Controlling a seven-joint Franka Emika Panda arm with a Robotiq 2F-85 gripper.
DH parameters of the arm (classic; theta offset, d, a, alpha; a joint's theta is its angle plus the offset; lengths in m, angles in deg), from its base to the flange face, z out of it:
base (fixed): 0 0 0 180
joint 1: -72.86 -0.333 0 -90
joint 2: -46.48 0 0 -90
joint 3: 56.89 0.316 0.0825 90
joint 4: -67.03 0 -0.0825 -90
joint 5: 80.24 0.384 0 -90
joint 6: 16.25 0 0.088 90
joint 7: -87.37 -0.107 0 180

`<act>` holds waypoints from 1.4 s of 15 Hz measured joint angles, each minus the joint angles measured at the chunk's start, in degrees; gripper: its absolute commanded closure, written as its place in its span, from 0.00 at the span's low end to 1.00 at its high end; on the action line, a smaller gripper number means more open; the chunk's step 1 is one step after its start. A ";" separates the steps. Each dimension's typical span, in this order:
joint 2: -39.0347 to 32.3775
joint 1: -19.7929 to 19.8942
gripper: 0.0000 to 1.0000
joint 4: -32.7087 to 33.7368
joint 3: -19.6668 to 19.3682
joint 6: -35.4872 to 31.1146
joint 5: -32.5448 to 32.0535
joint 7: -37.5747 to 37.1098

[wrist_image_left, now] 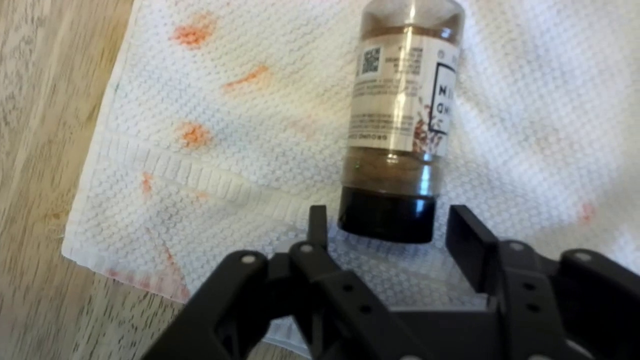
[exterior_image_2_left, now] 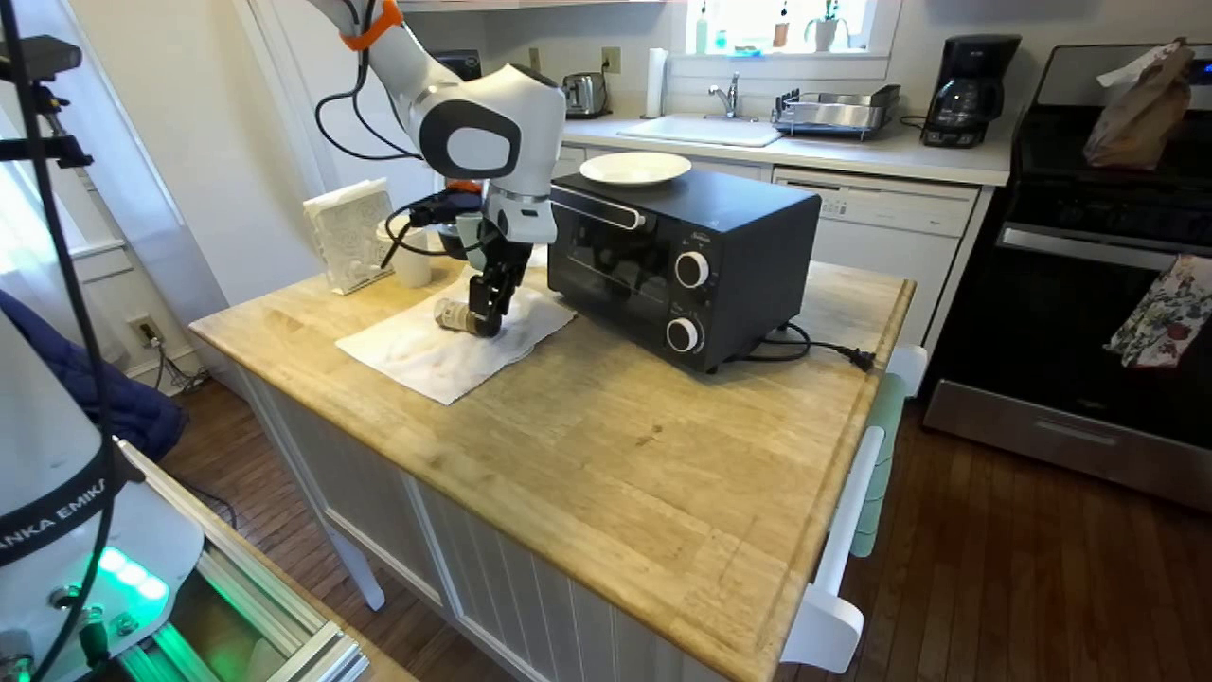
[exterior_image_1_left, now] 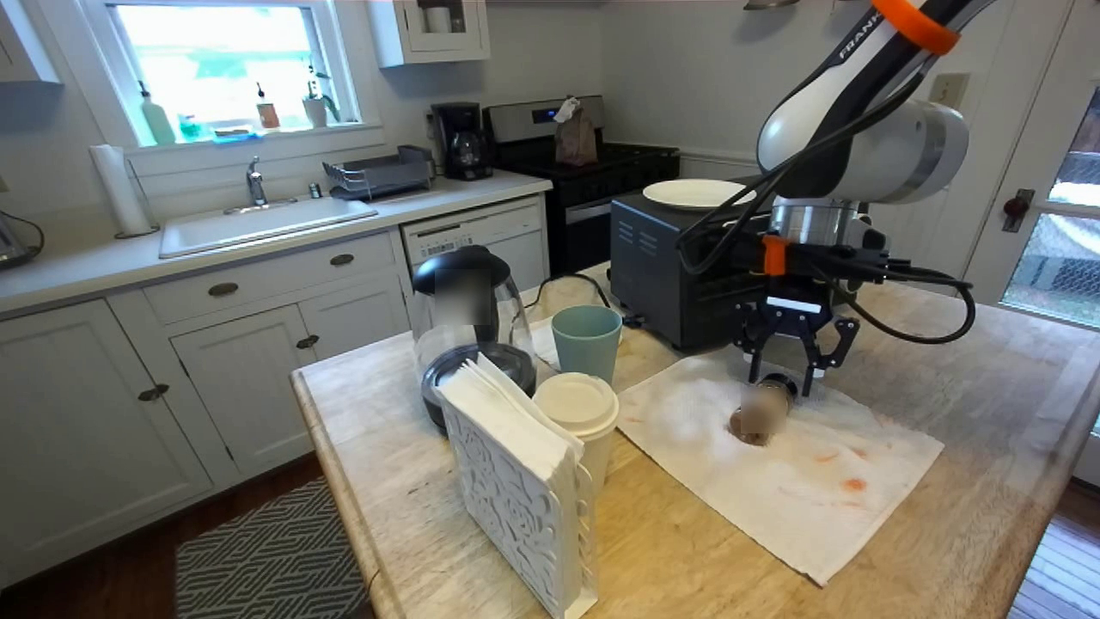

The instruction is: Put the spice shaker on the white towel, remove it and put it upright on the countertop

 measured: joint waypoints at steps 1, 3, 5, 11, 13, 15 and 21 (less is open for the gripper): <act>0.00 -0.02 0.01 0.02 0.06 -0.02 0.00 0.05; -0.01 -0.10 0.34 0.07 0.23 -0.03 0.00 0.21; -0.08 -0.28 0.35 0.11 0.37 -0.03 -0.02 0.38; -0.48 -0.75 0.76 0.24 0.36 -0.12 -0.10 0.45; -0.39 -0.75 0.76 0.37 0.20 -0.21 -0.12 0.45; 0.05 -0.75 0.76 0.36 0.03 -0.40 -0.32 0.45; 5.71 -1.29 0.76 -2.42 -1.65 -0.60 -5.21 -3.38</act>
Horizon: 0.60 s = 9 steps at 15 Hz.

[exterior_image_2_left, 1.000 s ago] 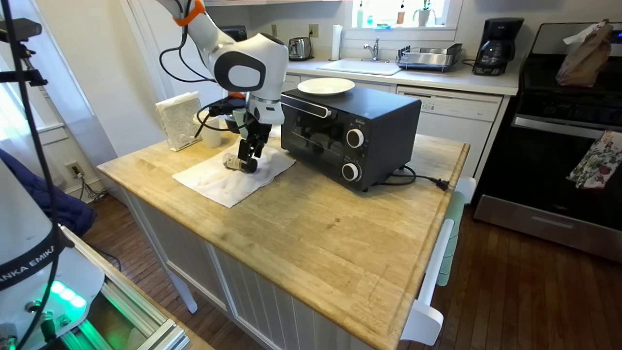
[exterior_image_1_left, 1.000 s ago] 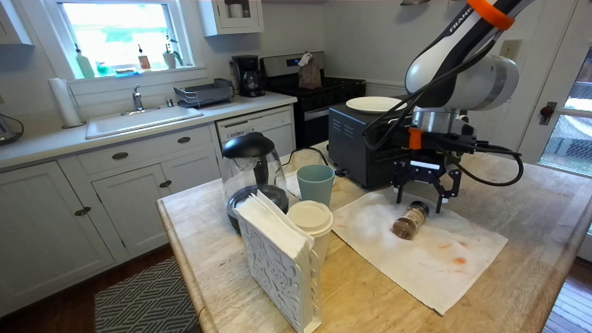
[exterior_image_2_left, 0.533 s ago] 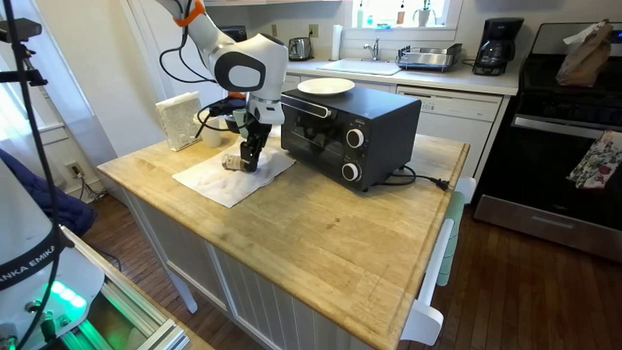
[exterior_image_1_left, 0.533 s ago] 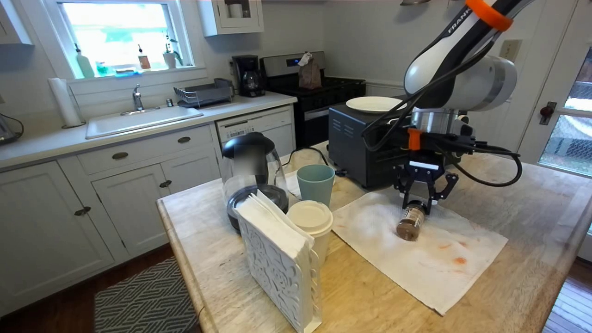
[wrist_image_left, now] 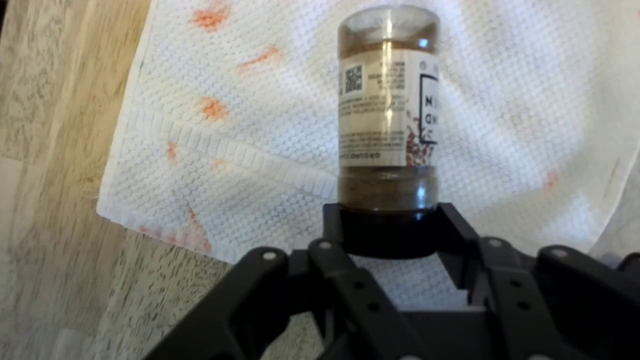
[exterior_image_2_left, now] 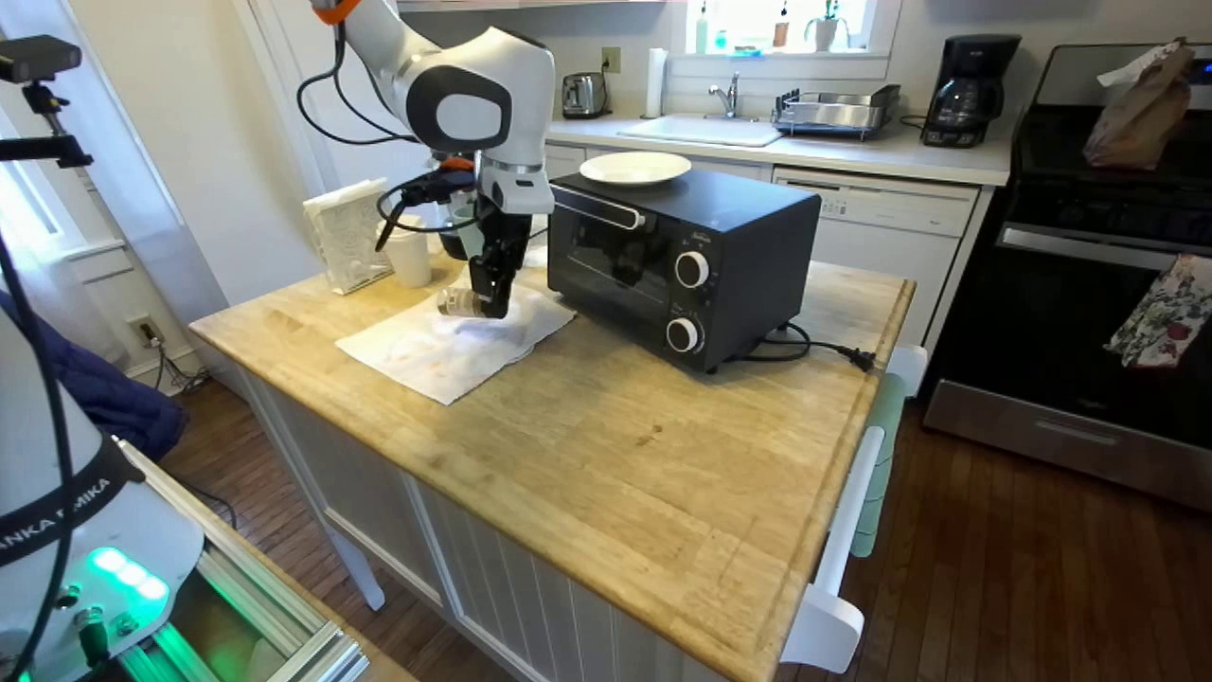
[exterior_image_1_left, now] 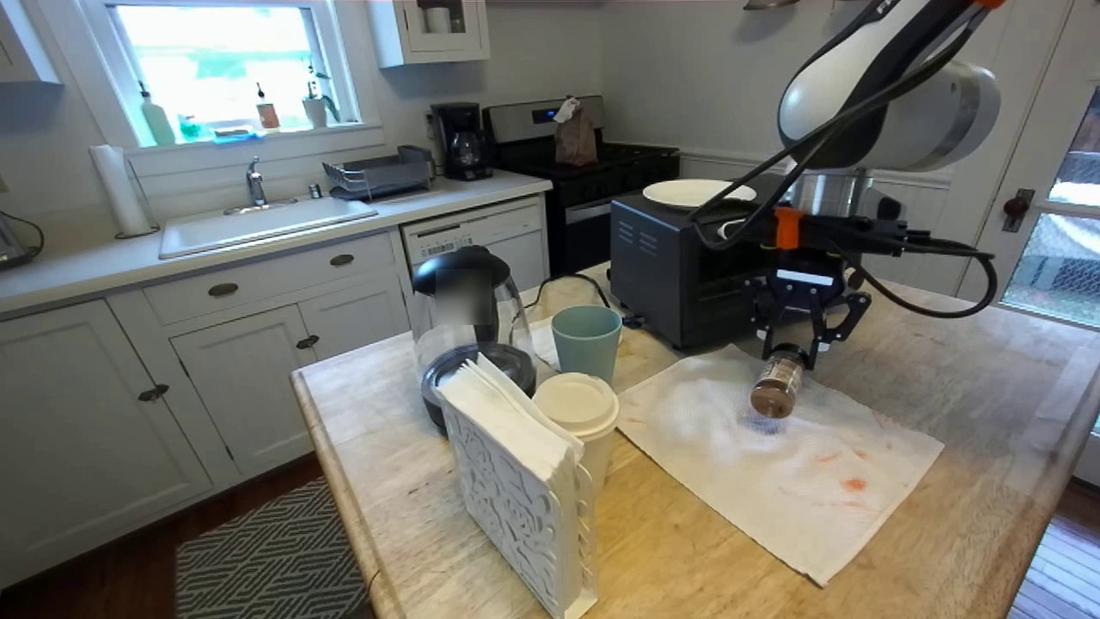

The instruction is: Put the spice shaker on the white towel, remove it and put it upright on the countertop

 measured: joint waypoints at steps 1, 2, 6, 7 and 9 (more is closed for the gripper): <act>1.24 -0.41 0.76 -0.87 -0.54 -0.39 -2.63 -2.40; 2.42 -0.83 0.76 -1.75 -1.05 -1.08 -5.68 -5.27; 6.02 -2.17 0.76 -4.73 -2.38 -5.05 -20.92 -19.61; 6.65 -2.30 0.76 -5.19 -2.47 -5.76 -24.81 -23.41; 7.47 -2.35 0.76 -5.86 -2.48 -6.55 -31.58 -30.36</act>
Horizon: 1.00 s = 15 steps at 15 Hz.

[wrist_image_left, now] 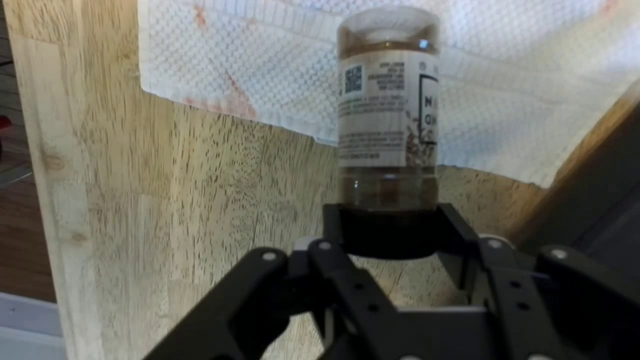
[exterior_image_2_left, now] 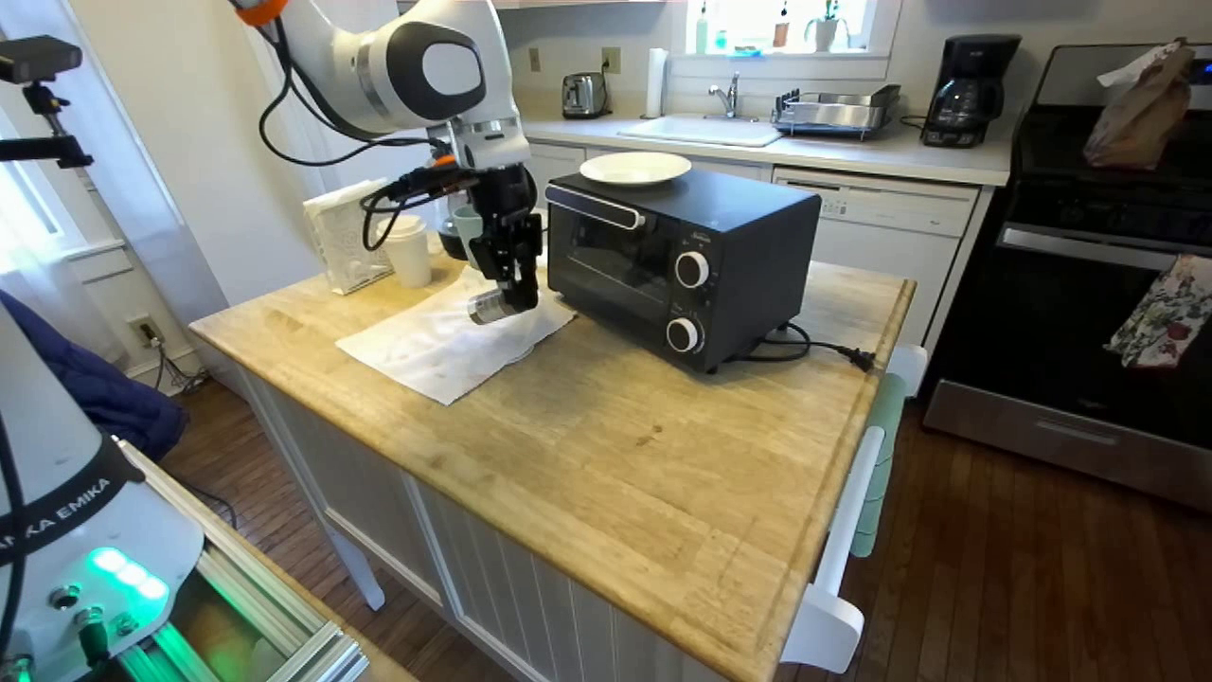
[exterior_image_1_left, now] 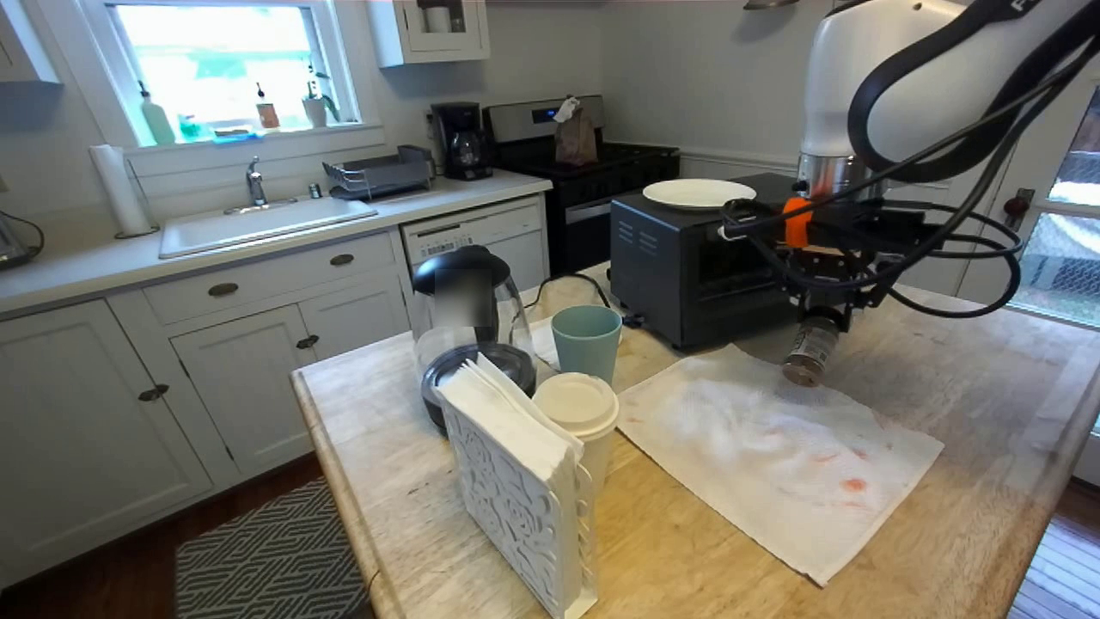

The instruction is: Put the spice shaker on the white towel, remove it and put it upright on the countertop

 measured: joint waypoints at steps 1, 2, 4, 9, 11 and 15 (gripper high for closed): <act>0.15 0.00 0.76 -0.19 -0.01 -0.09 -3.00 -3.25; 0.15 0.01 0.76 -0.25 -0.07 -0.09 -5.97 -6.51; 0.04 0.05 0.76 -0.30 -0.34 -0.03 -11.46 -12.70; -0.42 0.12 0.76 -0.38 -0.74 1.17 -23.34 -25.85; -0.52 0.13 0.76 -0.37 -0.74 2.85 -28.25 -30.61; -1.07 0.13 0.76 -0.37 -0.64 7.70 -36.35 -38.21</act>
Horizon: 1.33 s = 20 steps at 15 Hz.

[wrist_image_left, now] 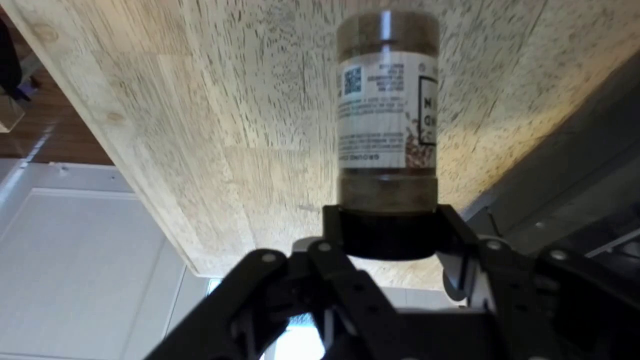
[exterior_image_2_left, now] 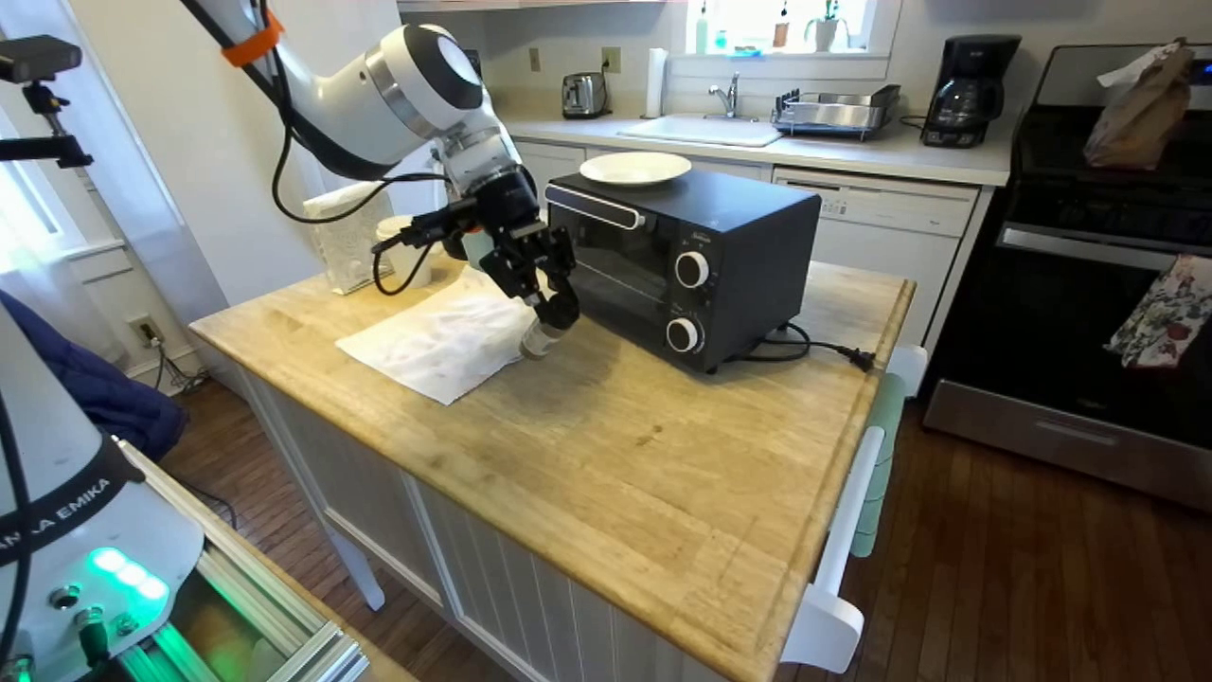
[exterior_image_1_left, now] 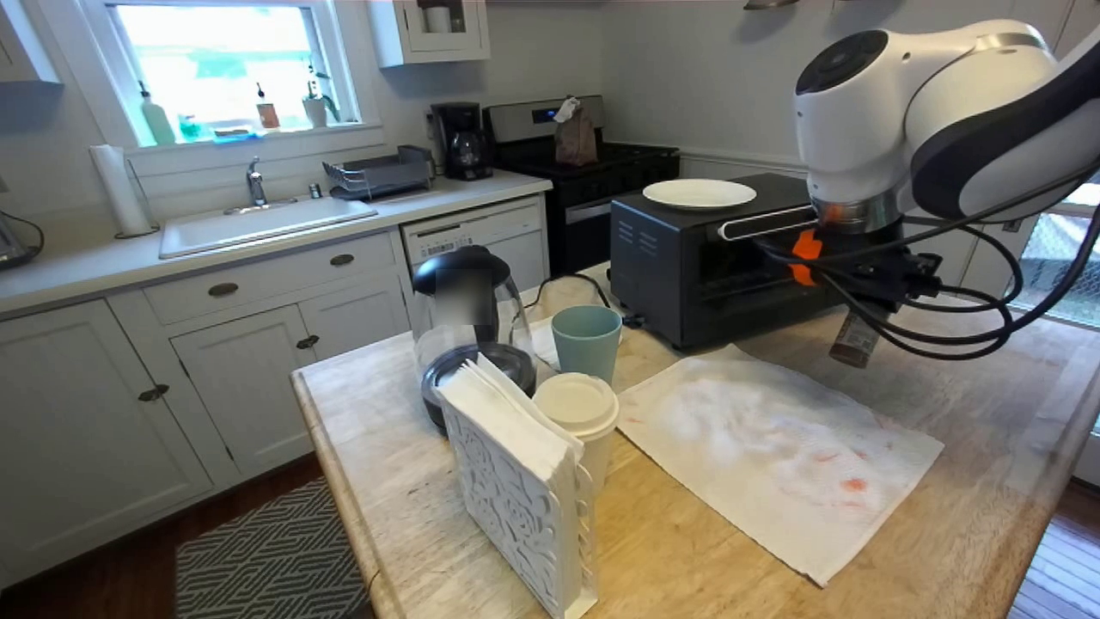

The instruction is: Put the spice shaker on the white towel, remove it and put it upright on the countertop

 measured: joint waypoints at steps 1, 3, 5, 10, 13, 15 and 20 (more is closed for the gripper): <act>-0.18 0.00 0.76 0.00 0.05 1.19 -1.57 -1.51; -0.65 0.03 0.76 0.01 0.21 3.43 -4.46 -4.12; -1.31 0.03 0.76 0.04 0.43 5.32 -7.36 -6.59; -3.51 0.03 0.76 0.48 1.10 10.05 -13.04 -11.31; -5.11 0.05 0.76 0.86 1.31 12.16 -15.59 -13.74; -6.25 0.09 0.76 1.27 1.38 13.32 -17.00 -15.05; -8.90 0.17 0.76 2.72 1.62 16.38 -19.71 -17.74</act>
